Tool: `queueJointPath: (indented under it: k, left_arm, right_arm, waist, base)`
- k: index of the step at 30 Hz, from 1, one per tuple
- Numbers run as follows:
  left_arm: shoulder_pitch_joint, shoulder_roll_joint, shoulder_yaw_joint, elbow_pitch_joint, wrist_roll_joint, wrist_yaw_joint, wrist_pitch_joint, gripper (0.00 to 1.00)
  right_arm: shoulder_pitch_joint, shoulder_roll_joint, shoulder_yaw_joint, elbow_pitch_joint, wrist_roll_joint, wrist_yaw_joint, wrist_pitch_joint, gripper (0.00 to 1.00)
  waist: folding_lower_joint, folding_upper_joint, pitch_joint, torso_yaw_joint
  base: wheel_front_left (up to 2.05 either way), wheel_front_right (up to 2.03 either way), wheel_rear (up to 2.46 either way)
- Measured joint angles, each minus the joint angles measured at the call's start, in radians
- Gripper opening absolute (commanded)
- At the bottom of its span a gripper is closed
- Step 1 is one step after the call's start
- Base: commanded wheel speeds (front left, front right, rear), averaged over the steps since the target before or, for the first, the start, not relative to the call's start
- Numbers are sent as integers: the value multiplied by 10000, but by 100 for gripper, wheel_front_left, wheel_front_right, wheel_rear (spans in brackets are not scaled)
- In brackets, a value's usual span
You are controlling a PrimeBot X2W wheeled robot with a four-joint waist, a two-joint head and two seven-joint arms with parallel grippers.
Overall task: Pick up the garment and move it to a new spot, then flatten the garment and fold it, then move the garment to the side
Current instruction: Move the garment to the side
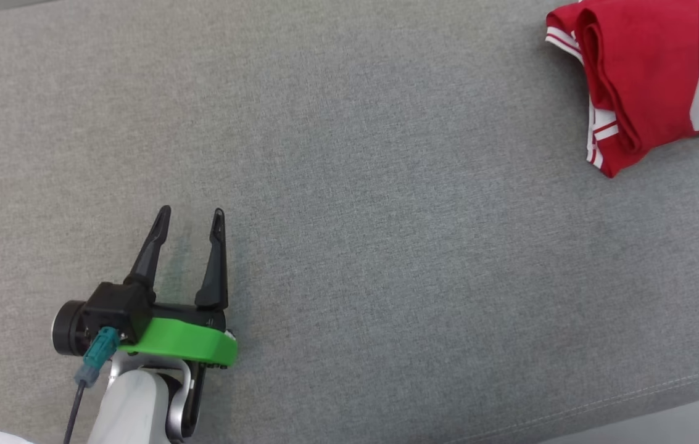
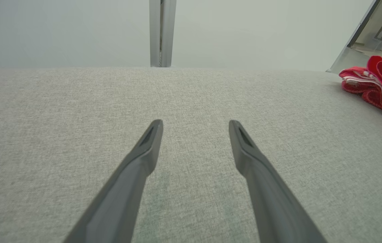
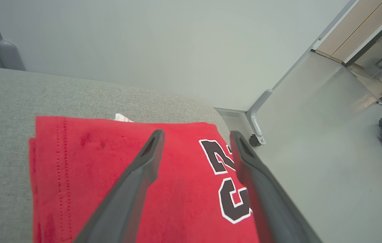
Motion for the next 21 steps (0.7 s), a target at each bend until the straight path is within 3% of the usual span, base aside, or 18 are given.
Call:
queueJointPath:
  k: [13,21]
  left_arm:
    - [467,-138,1154,242,-274,86,0,100]
    - [1523,-222,1611,495,-658,219,0,100]
  right_arm:
    - [1231,1536,744,-44,454,0,-1369,100]
    - [3351,2422,917,-1639,1243,0,-1450,100]
  waist:
    - [-1,0,-1615,151]
    - [-1,0,-2735,368]
  base:
    - [0,0,0]
    - [0,0,0]
